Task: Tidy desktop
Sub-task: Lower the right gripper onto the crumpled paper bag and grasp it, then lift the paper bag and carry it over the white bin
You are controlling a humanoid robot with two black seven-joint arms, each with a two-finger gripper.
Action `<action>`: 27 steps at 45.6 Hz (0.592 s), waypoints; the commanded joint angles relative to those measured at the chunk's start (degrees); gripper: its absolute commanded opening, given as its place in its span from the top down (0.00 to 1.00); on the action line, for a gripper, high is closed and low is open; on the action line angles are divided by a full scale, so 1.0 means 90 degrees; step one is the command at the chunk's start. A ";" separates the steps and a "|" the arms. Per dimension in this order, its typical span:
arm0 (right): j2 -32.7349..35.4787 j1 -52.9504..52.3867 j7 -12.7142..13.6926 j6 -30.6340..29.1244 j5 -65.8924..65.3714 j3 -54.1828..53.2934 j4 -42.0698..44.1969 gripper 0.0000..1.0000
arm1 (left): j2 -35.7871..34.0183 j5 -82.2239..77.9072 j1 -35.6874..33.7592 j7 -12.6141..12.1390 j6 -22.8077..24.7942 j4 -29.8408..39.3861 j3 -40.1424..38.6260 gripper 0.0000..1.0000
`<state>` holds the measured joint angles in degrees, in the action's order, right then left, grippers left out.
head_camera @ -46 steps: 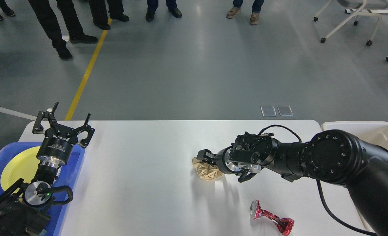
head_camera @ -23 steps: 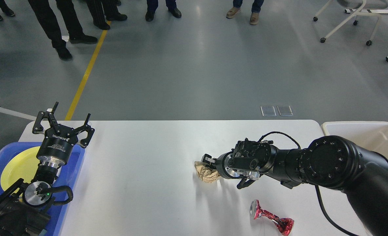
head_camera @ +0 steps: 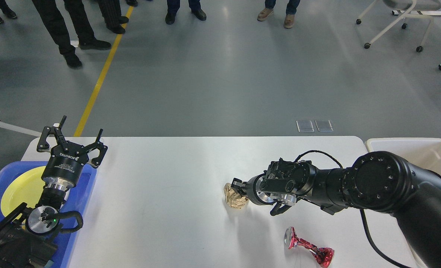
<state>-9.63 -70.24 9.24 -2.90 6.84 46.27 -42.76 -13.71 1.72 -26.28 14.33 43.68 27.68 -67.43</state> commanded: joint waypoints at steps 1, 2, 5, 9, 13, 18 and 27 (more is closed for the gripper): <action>0.0035 -0.0047 -0.0001 0.0010 0.0011 -0.0005 -0.0024 1.00 | 0.0000 -0.0006 0.0000 0.0000 0.0000 0.0000 0.0002 0.04; 0.0044 -0.0047 -0.0001 0.0010 0.0040 -0.0005 -0.0034 1.00 | 0.0000 -0.0006 -0.0010 0.0000 0.0000 0.0000 0.0002 0.04; 0.0083 -0.0095 -0.0001 0.0000 0.0167 -0.0005 -0.0083 1.00 | 0.0000 0.0004 0.0000 0.0000 0.0000 0.0000 -0.0007 0.04; 0.0298 -0.0251 -0.0001 -0.0058 0.0343 0.0015 -0.0209 1.00 | 0.0000 0.0004 0.0000 0.0000 0.0000 0.0000 0.0002 0.04; 0.0483 -0.0554 -0.0001 -0.0117 0.0382 0.0044 -0.0638 1.00 | 0.0000 0.0004 0.0000 0.0000 0.0000 0.0000 0.0002 0.04; 0.0796 -0.1081 0.0086 -0.0185 0.0382 0.0171 -0.1379 1.00 | 0.0000 0.0004 -0.0010 0.0000 0.0000 0.0000 0.0002 0.04; 0.1401 -0.2613 0.0116 -0.0741 0.0392 0.0698 -0.2815 1.00 | 0.0000 0.0004 0.0000 0.0000 0.0000 0.0000 -0.0007 0.04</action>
<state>0.15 -85.75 10.22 -6.92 10.33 49.67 -60.76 -13.71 1.71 -26.32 14.33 43.68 27.68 -67.43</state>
